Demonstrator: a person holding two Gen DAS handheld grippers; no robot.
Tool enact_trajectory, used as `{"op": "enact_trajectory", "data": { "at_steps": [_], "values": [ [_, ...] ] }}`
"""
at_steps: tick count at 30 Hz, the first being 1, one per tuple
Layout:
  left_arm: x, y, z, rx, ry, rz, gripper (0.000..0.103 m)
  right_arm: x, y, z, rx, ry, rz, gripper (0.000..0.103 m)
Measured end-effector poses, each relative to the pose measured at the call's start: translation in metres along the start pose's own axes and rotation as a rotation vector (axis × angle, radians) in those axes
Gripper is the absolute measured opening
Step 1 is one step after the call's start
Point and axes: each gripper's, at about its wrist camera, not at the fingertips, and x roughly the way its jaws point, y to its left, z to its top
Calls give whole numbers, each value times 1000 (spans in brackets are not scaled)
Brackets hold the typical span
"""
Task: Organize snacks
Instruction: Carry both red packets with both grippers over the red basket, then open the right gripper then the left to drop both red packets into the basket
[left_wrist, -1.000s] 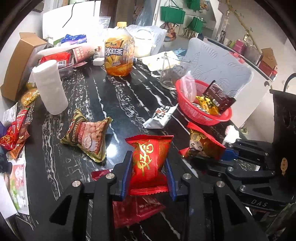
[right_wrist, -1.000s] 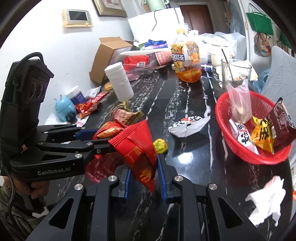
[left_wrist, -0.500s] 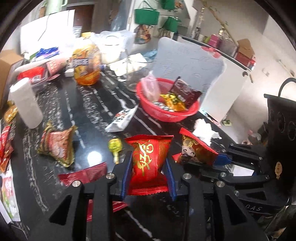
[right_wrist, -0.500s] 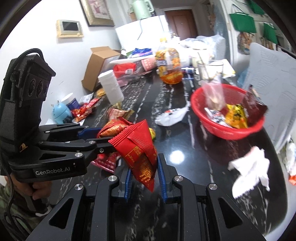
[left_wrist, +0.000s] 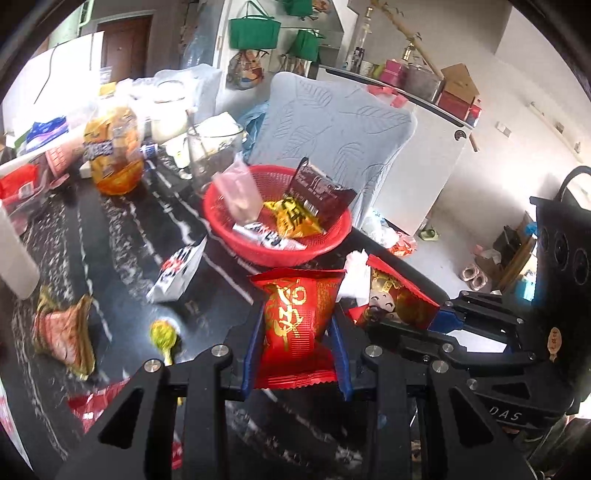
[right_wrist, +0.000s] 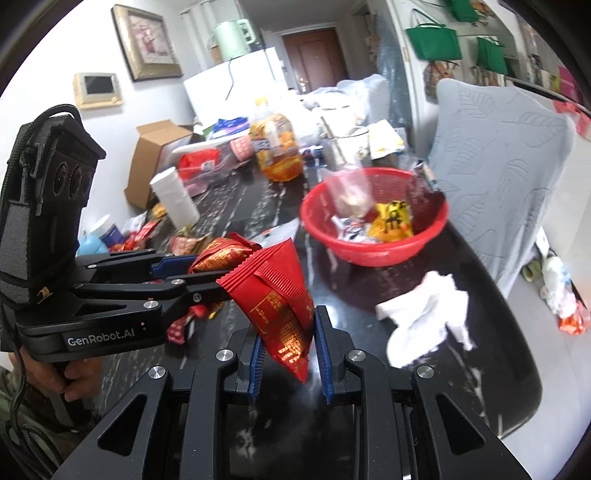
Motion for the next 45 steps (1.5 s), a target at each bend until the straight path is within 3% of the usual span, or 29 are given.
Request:
{"op": "enact_trajectory", "data": {
  "at_steps": [6,22,38,40,42,45],
  "values": [
    [16,0,24,14,-1,-5,33,4,-21,15,5,-16,-30,24],
    [57,29,93,20,-21,68,33,48,-59,89,-42,-69,-69,24],
    [87,47,127,32,-24,99,33,110,-82,139,-53,-58,-98,25],
    [90,47,128,39,-21,104,33,116,-84,140,-53,-50,-106,29],
    [92,46,128,43,-17,106,33,117,-87,140,-44,-49,-109,47],
    [95,45,127,41,-10,104,33,112,-92,139,-24,-60,-102,49]
  ]
}}
